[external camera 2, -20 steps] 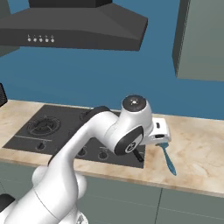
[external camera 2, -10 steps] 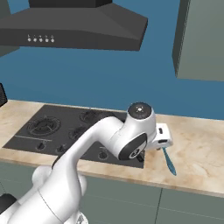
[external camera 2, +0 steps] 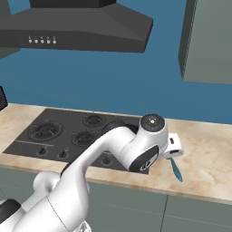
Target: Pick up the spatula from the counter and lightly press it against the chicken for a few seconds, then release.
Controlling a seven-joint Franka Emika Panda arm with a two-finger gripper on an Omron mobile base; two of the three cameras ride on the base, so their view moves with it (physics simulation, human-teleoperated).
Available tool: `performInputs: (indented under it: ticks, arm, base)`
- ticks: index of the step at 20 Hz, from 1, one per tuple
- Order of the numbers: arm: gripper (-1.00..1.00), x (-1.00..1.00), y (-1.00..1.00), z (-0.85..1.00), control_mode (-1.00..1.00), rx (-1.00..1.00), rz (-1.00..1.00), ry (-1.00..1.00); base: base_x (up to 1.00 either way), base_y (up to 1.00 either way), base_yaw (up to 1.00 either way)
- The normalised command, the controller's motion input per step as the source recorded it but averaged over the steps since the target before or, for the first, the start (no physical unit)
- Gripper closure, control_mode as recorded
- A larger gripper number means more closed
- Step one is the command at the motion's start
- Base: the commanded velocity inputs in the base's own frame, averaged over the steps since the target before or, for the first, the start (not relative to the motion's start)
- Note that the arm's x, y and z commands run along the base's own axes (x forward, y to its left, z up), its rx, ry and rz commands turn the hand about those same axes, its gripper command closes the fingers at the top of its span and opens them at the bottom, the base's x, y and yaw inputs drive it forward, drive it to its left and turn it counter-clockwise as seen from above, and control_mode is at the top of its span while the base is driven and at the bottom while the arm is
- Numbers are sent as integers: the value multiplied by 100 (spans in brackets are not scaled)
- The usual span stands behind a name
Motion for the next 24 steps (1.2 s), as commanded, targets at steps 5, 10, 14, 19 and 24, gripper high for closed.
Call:
performInputs:
  ticks: [5,10,14,19,24]
  arm:
    - [-100,14,-12,-11,-100,0,3,3]
    - [-100,18,-8,-10,-100,0,3,6]
    - [-100,14,-7,-11,-100,0,2,4]
    - [-100,8,-4,-23,-100,0,3,0]
    - [-100,10,-1,-26,-100,0,3,0]
  base:
    - [0,0,0]
    - [0,0,0]
    - [0,0,0]
    - [0,0,0]
    - [0,0,0]
